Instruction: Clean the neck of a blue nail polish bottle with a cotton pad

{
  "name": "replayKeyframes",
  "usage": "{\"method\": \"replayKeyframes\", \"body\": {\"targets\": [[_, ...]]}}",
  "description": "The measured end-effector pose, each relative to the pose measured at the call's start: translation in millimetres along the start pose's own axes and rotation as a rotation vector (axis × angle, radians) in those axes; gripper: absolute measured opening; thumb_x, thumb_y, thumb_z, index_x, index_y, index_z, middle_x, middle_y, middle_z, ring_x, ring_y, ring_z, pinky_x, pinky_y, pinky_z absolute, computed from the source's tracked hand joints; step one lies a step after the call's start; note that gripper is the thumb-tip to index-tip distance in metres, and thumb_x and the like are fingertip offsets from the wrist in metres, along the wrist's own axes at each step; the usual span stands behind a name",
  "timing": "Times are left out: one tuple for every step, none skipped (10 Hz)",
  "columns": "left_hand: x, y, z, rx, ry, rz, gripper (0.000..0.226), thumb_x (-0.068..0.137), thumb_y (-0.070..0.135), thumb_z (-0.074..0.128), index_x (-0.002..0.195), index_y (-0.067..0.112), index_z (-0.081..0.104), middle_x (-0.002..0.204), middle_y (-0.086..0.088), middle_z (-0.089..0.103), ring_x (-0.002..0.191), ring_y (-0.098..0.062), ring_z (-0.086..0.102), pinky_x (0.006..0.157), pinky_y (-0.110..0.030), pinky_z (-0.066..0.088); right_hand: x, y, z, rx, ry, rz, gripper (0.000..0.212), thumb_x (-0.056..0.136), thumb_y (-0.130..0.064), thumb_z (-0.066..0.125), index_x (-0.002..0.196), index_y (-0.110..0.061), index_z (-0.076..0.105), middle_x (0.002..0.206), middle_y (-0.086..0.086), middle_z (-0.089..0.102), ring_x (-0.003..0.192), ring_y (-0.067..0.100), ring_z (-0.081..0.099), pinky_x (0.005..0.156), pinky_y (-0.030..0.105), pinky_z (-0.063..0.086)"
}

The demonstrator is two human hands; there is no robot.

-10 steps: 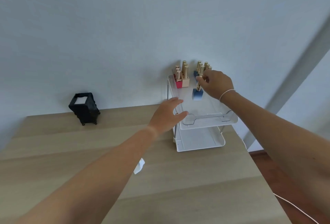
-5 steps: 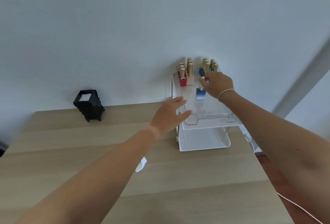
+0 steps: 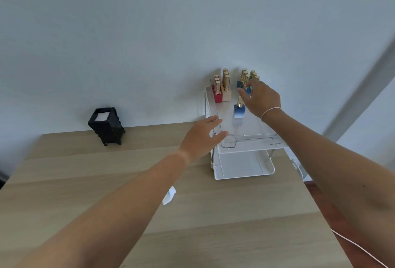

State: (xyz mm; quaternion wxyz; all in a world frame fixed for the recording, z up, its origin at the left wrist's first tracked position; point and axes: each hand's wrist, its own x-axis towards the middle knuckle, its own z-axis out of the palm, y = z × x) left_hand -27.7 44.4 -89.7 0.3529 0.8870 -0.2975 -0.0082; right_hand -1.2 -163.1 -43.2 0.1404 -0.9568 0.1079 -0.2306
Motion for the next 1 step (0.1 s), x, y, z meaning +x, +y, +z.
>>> {"method": "replayKeyframes", "body": {"targets": [[-5.9, -4.5, -1.4, -0.045, 0.004, -0.017, 0.052, 0.087, 0.045, 0.051, 0.134, 0.022, 0.043, 0.146, 0.000, 0.042, 0.136, -0.013, 0.034, 0.106, -0.022, 0.022, -7.7, -7.3, -6.0, 0.135, 0.058, -0.005, 0.039, 0.089, -0.048, 0.042, 0.107, -0.015, 0.054, 0.094, 0.004, 0.063, 0.072, 0.021, 0.055, 0.061, 0.028, 0.040]]}}
